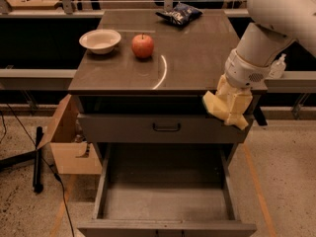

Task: Place sponge into middle drawer

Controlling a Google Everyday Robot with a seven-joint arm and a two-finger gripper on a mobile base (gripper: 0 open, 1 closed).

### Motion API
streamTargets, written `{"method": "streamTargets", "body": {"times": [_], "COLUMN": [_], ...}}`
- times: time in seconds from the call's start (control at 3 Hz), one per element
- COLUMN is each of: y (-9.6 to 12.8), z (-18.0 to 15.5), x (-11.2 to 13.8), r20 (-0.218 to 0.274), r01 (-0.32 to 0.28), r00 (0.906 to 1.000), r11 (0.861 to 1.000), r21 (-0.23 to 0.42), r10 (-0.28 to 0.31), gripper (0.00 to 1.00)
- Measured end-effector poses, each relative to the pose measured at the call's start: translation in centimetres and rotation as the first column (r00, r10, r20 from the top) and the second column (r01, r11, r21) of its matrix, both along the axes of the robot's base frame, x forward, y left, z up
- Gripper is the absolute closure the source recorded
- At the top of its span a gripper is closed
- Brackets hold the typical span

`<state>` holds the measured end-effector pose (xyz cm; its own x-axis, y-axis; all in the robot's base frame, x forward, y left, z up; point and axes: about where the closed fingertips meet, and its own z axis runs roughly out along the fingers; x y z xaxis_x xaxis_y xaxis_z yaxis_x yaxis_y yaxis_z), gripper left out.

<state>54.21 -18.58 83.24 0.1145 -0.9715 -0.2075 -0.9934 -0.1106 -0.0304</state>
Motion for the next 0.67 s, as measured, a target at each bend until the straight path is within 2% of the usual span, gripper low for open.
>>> {"method": "streamTargets", "body": {"times": [0.33, 0.67], "y": [-0.6, -0.2], "z": [-2.9, -8.8], "x": [-1.2, -3.6], "r20": [-0.039, -0.093], "r01": [0.062, 0.121], "r00": [0.9974, 0.99], "r11": [0.997, 0.979], "r21": [0.038, 0.166], "r10": [-0.06, -0.106], "gripper": [1.0, 1.0]}}
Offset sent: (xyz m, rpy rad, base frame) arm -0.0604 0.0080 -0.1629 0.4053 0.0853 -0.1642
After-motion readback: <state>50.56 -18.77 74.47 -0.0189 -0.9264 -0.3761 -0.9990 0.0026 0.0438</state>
